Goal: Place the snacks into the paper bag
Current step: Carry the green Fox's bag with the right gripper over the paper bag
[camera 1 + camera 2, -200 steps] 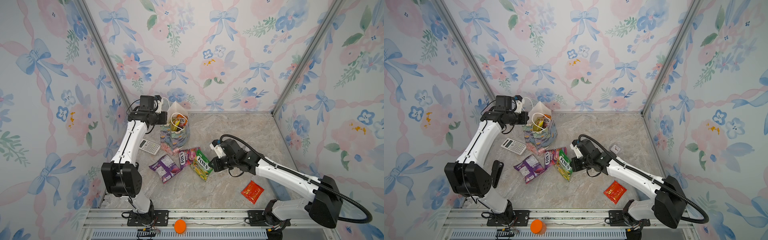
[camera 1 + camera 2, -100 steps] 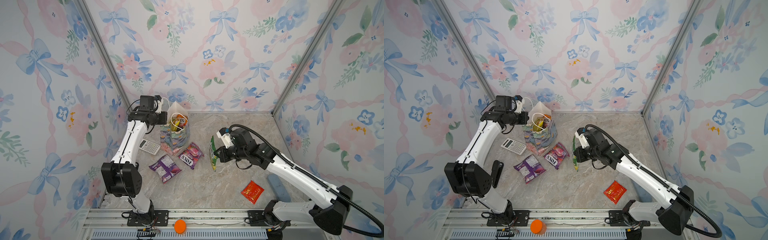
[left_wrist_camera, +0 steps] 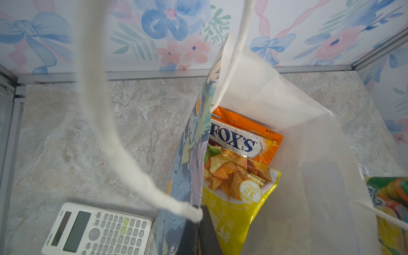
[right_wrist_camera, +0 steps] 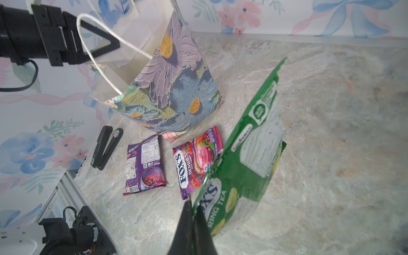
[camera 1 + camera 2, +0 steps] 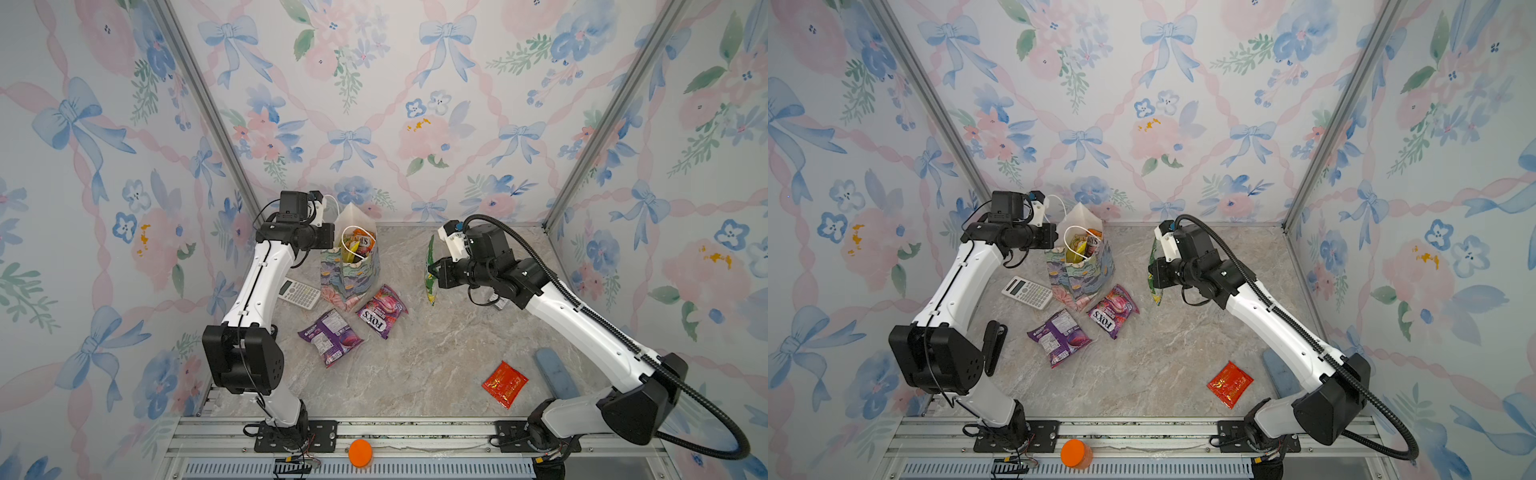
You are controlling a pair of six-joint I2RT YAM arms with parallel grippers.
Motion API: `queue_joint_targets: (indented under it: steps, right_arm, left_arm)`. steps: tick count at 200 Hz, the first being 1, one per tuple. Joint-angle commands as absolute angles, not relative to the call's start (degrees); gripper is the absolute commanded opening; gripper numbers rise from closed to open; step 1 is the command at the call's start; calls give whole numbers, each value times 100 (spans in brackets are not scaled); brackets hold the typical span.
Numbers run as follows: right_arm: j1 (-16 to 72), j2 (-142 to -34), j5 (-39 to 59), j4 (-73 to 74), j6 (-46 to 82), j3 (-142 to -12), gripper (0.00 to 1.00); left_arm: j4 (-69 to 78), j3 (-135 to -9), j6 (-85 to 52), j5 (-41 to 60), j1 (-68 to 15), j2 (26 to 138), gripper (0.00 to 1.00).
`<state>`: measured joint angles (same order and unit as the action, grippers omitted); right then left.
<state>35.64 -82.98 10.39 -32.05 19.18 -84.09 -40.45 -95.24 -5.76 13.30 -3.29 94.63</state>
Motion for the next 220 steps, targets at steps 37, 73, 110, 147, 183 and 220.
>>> queue_joint_targets:
  steps: [37,73,110,147,183,220]
  right_arm:
    - [3467,-9266,1103,-3127,1518,-10085,0]
    - [3472,-9897,1298,-3041,1630,-10978,0]
    - [3481,-10560,1424,-3332,1521,-12105,0]
    - [3500,-11249,1545,-3614,1452,-13188,0]
    - [3540,-11942,1725,-3777,1362,-14326,0]
    - [3586,-12596,1945,-3687,1451,-15301,0]
  left_arm:
    - [-4142,-9441,-599,1461,-308,9367,0]
    - [-4140,-9448,-599,1454,-308,9324,0]
    - [-4148,-9450,-606,1493,-308,9324,0]
    - [-4144,-9449,-607,1501,-313,9304,0]
    - [-4142,-9456,-612,1525,-308,9325,0]
    - [-4148,-9449,-617,1524,-307,9332,0]
